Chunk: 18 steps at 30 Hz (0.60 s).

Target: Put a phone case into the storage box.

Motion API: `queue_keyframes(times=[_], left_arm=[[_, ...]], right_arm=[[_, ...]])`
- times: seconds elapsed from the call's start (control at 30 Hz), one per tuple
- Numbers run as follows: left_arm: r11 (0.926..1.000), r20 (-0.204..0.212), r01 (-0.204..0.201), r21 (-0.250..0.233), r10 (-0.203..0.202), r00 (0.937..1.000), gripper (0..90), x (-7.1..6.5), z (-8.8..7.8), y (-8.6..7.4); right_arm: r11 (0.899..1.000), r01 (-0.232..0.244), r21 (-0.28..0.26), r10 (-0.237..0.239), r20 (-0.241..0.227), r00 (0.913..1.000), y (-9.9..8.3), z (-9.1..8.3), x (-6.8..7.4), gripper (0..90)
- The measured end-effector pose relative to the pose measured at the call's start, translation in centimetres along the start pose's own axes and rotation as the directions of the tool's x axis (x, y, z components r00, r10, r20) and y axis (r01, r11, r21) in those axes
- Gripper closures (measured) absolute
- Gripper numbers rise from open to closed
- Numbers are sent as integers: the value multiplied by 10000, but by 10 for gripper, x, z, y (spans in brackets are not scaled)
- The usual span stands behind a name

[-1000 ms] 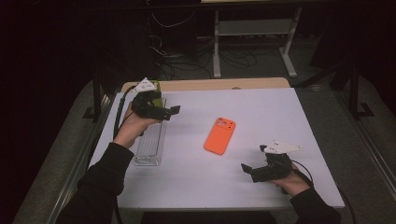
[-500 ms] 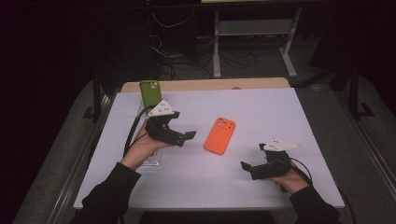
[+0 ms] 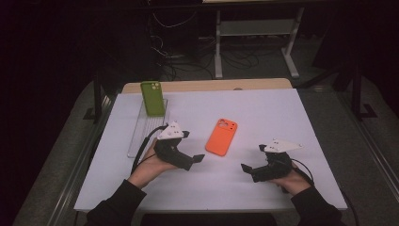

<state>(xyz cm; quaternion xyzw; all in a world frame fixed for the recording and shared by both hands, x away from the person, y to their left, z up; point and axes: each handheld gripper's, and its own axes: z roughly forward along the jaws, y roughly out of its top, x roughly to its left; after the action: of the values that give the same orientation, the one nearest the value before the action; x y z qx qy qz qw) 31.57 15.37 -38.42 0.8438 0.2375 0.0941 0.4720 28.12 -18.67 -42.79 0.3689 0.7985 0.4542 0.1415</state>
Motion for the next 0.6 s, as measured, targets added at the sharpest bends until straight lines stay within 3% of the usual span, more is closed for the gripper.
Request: queue_keyframes(times=[0.1, 0.17, 0.3, 0.37, 0.5, 0.6], left_arm=[[9999, -110, -106, -72, 105, 9999, 0, -2, 0, -6], [9996, -58, 206, -206, -208, 9998, 0, -4, 0, -11], [9998, 31, 79, 180, -79, 10000, 0, -8, 4, -19], [9998, 82, 55, 202, -56, 10000, 0, -8, 6, -22], [9970, -10, -433, 648, 435, 9991, 0, -10, 9, -26], [9984, 219, -235, 513, 224, 9995, 0, -10, 9, -27]], right_arm=[[9999, 82, 71, -82, -58, 9999, -1, 0, 1, 0], [9998, 154, 101, -154, -80, 9999, -1, -1, 1, 0], [9990, 285, 341, -287, 46, 9996, 2, -1, 4, 6], [9982, 222, 560, -213, -155, 9997, 6, 0, 4, 71], [9956, 334, 871, -308, -310, 9990, 18, 2, 9, 120], [9938, 187, 1095, -150, -353, 9993, 25, 8, 10, 164]])
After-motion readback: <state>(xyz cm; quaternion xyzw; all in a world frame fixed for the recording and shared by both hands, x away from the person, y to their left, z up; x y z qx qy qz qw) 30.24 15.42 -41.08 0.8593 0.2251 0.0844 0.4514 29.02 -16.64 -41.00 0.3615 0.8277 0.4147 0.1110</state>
